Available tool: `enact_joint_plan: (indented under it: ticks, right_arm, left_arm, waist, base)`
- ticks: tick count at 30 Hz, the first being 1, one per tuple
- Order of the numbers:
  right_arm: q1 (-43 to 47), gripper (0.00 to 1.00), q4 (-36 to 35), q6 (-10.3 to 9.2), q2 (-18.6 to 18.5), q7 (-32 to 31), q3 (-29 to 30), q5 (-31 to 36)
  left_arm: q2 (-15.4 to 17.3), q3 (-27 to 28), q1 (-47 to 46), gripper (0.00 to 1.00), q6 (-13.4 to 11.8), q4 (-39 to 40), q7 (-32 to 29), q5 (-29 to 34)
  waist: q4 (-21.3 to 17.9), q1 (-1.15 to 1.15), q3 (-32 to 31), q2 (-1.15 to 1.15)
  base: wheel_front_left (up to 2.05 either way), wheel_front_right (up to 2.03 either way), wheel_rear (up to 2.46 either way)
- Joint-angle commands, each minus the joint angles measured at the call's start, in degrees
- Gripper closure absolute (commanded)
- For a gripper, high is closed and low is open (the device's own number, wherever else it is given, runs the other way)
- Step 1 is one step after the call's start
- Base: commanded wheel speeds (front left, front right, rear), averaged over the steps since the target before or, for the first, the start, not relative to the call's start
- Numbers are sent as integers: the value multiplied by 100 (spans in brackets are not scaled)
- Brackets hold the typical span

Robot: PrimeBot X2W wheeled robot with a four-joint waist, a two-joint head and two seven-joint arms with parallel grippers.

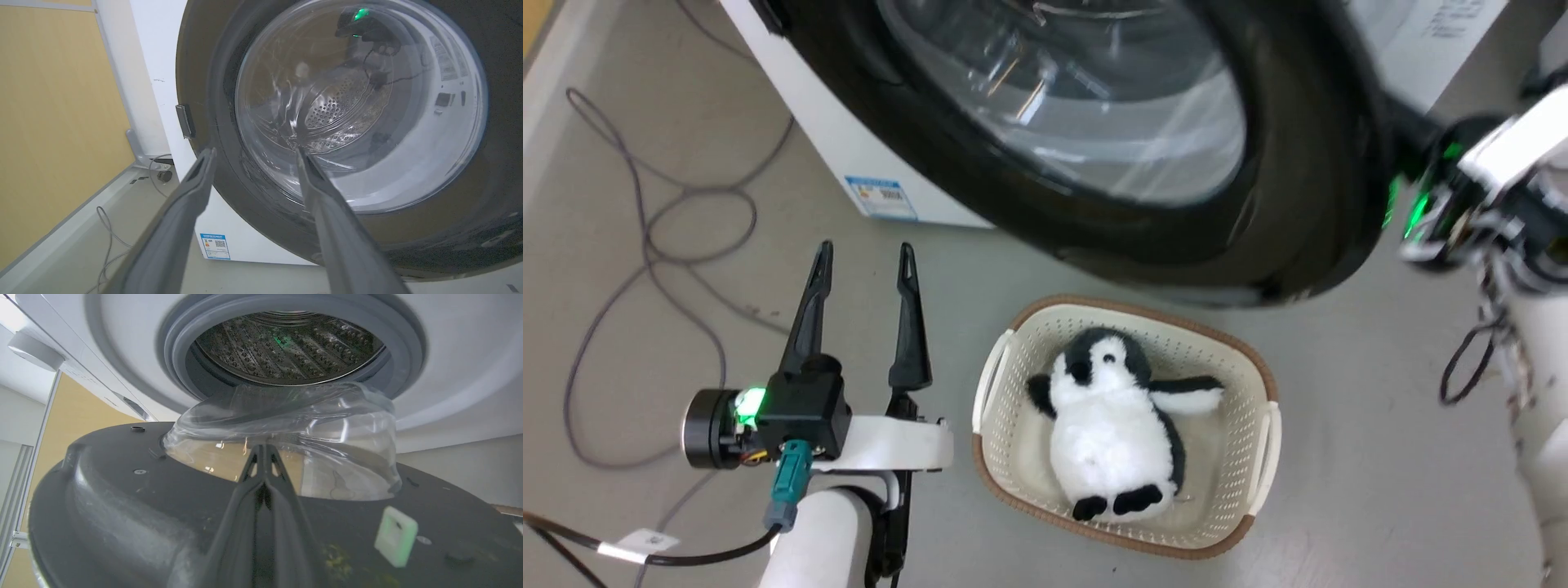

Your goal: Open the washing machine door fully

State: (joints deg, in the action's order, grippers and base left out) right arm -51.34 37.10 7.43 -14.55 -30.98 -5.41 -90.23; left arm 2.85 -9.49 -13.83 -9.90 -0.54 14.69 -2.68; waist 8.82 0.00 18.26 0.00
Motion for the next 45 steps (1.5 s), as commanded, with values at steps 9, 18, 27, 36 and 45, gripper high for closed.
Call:
enact_joint_plan:
  ticks: [9,18,27,36,45]
  right_arm:
    - [1123,100,-749,6,268,-310,-166,-136]
    - [2157,100,-1361,6,540,-473,-370,-168]
    - [3003,100,-1933,6,862,-587,-716,-129]
    - [3567,100,-2288,6,1038,-734,-1222,-77]
    - [4104,100,-2693,6,1116,-432,-1346,-117]
  left_arm:
    - [10,148,335,0,129,-117,30,107]
    - [10,196,630,0,210,-221,30,136]
    - [9,232,804,0,259,-314,30,134]
    - [7,239,912,0,266,-413,30,104]
    - [6,296,1103,0,272,-487,30,94]
  waist:
    - [-193,0,-503,0]
    - [-193,0,-914,0]
    - [-132,0,-1128,0]
    - [-139,0,-1301,0]
    - [-219,0,-1569,0]
  base:
    - [0,0,0]
    - [0,0,0]
    - [0,0,0]
    - [0,0,0]
    - [0,0,0]
